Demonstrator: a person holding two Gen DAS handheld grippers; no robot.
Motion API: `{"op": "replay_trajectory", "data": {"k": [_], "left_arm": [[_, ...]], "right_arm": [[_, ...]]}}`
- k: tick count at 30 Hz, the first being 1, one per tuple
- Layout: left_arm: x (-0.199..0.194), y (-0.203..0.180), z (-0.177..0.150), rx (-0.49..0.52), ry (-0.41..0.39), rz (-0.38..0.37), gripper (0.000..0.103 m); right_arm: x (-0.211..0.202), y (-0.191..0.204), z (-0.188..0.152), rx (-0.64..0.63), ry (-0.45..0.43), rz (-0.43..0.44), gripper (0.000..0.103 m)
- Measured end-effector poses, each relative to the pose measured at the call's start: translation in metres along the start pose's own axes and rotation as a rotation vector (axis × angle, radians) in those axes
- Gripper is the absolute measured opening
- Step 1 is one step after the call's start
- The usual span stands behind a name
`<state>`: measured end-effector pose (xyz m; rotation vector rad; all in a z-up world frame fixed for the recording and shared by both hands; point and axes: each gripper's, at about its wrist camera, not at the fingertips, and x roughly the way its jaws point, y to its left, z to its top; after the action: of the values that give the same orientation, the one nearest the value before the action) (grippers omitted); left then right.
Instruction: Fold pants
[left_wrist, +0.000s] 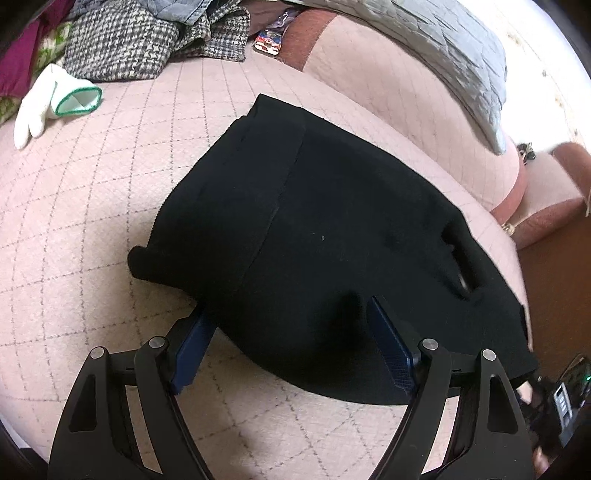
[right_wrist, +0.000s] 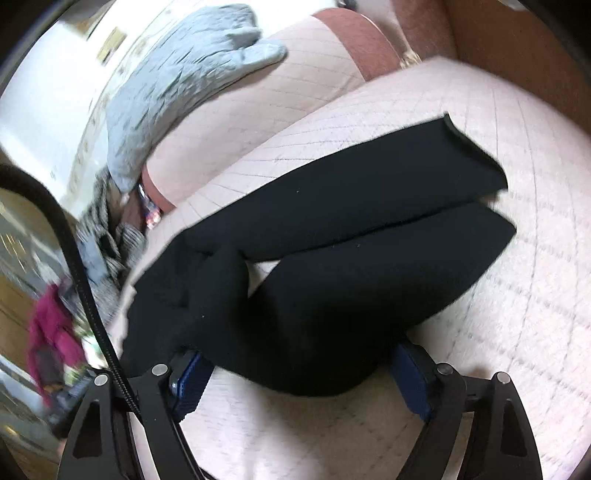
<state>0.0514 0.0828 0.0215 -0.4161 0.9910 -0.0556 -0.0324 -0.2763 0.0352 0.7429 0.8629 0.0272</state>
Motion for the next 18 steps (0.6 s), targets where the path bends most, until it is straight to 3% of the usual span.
{"op": "replay_trajectory", "data": {"k": [4,8,13,16,17,18], "left_arm": [[-0.004,0.004,-0.002,0.010,0.005,-0.018,0.081],[-0.004,0.005,-0.003,0.001,-0.001,-0.016,0.081],[0.000,-0.001,-0.004,0.022,-0.007,0.023,0.081],[0.004,-0.008,0.000,0.042,-0.007,0.039,0.081],[0.006,-0.010,0.001,0.048,-0.010,0.038,0.068],[0.007,-0.010,0.002,0.054,-0.014,0.047,0.032]], "right_arm": [[-0.015,-0.003,-0.013,0.003,0.043,-0.013,0.084],[-0.035,-0.015,-0.025,0.005,0.015,-0.002,0.084],[-0.034,-0.036,-0.015,0.122,-0.047,0.043,0.085],[-0.021,-0.033,-0.003,0.128,-0.053,0.011,0.084],[-0.016,-0.031,0.001,0.116,-0.060,-0.001,0.079],[-0.013,-0.030,0.004,0.099,-0.066,-0.006,0.069]]}}
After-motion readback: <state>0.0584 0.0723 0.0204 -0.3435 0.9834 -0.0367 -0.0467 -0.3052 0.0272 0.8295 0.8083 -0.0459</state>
